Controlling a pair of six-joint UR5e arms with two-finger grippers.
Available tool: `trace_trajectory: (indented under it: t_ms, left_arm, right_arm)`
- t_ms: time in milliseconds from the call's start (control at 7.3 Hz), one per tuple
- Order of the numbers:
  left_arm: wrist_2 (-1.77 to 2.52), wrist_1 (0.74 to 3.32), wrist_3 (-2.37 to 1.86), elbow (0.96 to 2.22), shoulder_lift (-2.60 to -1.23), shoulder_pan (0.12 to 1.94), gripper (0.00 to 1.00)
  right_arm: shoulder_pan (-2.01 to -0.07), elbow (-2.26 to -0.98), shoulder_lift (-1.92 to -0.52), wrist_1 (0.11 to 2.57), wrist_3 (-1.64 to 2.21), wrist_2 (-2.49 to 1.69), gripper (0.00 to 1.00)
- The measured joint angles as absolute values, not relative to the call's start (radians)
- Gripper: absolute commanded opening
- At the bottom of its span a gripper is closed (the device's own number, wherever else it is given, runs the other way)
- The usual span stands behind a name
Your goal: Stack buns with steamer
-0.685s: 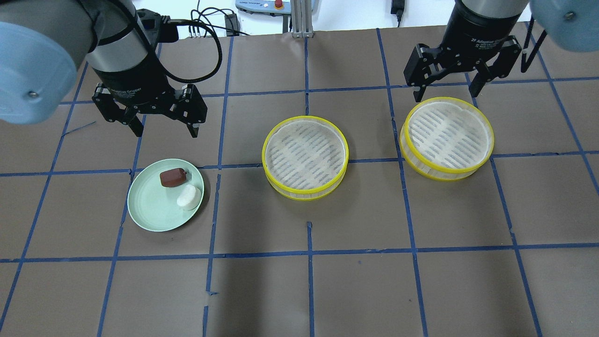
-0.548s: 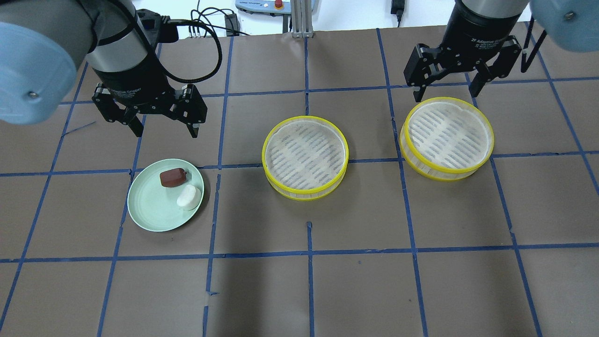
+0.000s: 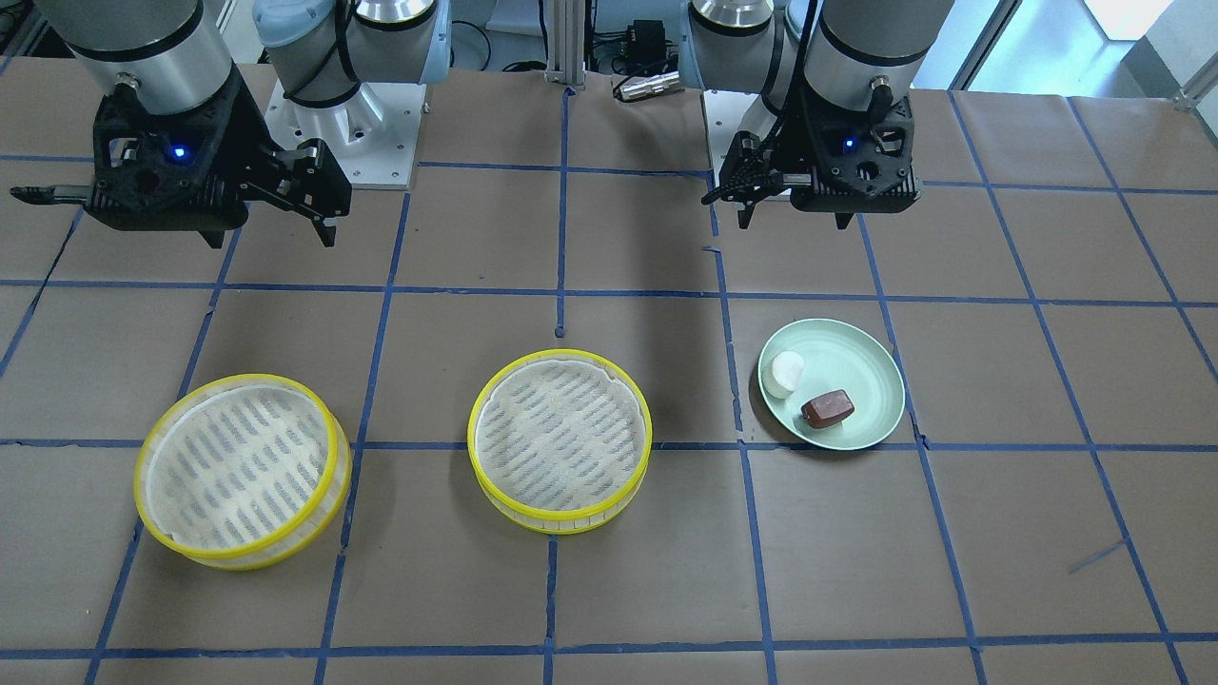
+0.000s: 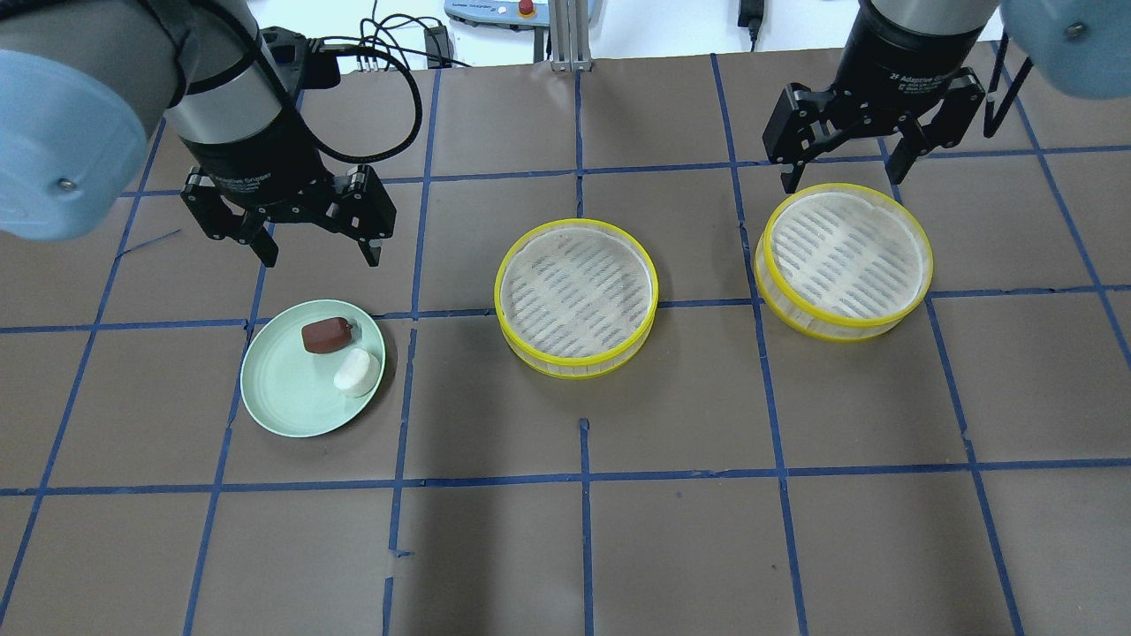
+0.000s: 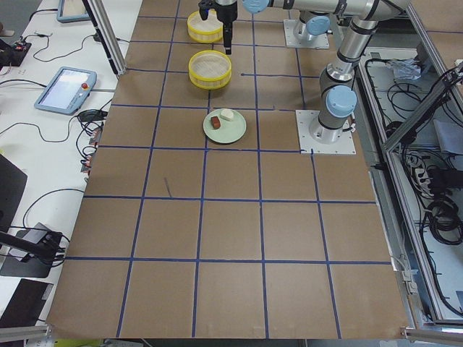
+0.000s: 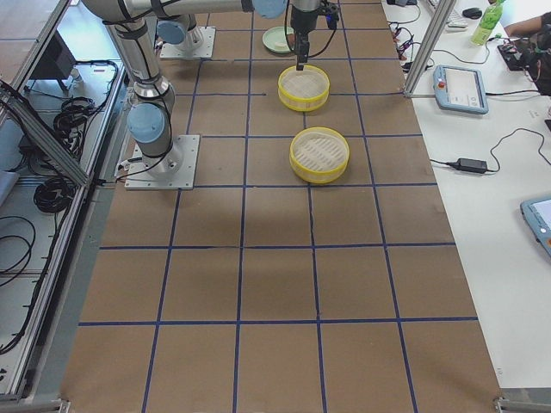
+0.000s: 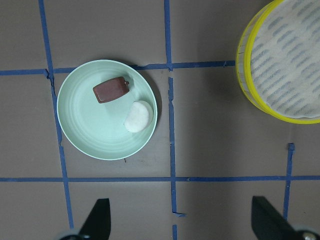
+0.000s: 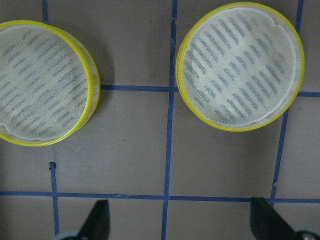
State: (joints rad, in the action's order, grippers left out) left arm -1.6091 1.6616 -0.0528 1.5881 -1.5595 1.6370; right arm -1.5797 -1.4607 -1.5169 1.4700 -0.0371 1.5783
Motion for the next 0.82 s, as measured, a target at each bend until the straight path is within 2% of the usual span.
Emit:
trace_trajectory:
  t_ms: [411, 822]
  left_arm:
    - [-1.607, 1.6, 0.133, 1.703, -1.585, 1.544, 0.95]
    - [-1.612, 1.229, 0.297, 1.892, -1.73, 1.498, 0.92]
  right_arm:
    - [-1.47, -1.5, -1.512, 1.472, -0.151, 1.578, 1.0]
    - [-1.295, -1.652, -1.468, 1.668, -0.307, 1.584, 1.0]
